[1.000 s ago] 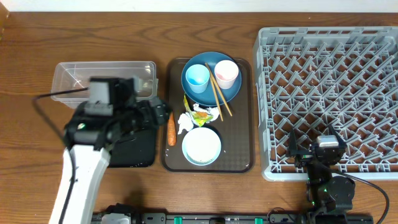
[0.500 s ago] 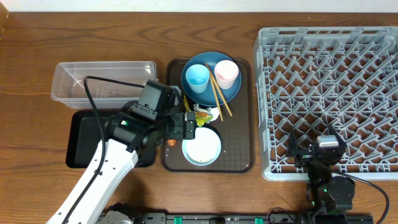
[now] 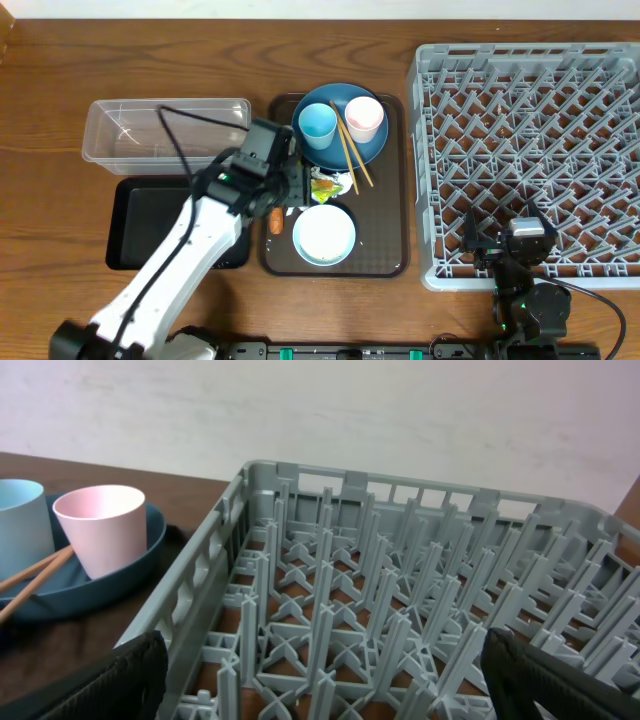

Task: Sort waste into correct bins and load items into the dishwasher rack
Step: 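Lower the left gripper and grasp the white crumpled tissue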

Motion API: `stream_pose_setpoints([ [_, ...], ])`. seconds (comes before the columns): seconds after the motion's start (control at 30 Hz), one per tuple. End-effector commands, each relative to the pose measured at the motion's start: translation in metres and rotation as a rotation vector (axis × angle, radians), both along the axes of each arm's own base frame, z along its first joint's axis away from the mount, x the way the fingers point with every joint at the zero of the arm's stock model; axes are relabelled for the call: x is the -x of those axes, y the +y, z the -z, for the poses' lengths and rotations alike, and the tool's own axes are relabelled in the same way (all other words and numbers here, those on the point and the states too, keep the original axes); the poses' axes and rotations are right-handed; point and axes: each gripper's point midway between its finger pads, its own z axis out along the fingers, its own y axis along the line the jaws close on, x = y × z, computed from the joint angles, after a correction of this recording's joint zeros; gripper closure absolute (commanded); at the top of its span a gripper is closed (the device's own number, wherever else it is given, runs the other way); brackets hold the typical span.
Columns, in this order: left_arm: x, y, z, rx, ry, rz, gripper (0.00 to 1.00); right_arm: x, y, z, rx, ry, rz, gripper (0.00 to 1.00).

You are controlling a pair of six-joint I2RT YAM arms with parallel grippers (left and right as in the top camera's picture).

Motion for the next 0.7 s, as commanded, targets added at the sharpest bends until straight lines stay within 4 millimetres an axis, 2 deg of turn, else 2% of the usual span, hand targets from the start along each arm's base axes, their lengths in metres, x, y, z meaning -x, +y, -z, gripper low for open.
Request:
stream_pose_setpoints([
  [0.0,-0.011,-0.002,0.016,-0.025,0.002,-0.013,0.33,0.0,-0.002,0.0,0.01,0.0,0.008,0.01],
  [0.1,-0.016,-0.004,0.032,-0.035,0.031,-0.022,0.33,0.0,-0.002,0.0,0.01,0.0,0.008,0.01],
  [0.27,-0.011,-0.002,0.059,-0.073,0.111,-0.021,0.34,0.0,-0.002,0.0,0.01,0.0,0.008,0.01],
  [0.4,-0.01,0.001,0.076,-0.102,0.151,-0.023,0.41,0.0,-0.002,0.0,0.01,0.0,0.008,0.01],
  [0.43,-0.01,0.002,0.079,-0.112,0.156,-0.026,0.44,0.0,-0.002,0.0,0.011,0.0,0.008,0.01],
  [0.5,-0.011,0.004,0.082,-0.123,0.159,-0.03,0.57,0.0,-0.002,0.0,0.01,0.0,0.008,0.01],
  [0.67,-0.014,0.002,0.077,-0.114,0.139,-0.029,0.88,0.0,-0.002,0.0,0.01,0.0,0.008,0.01],
])
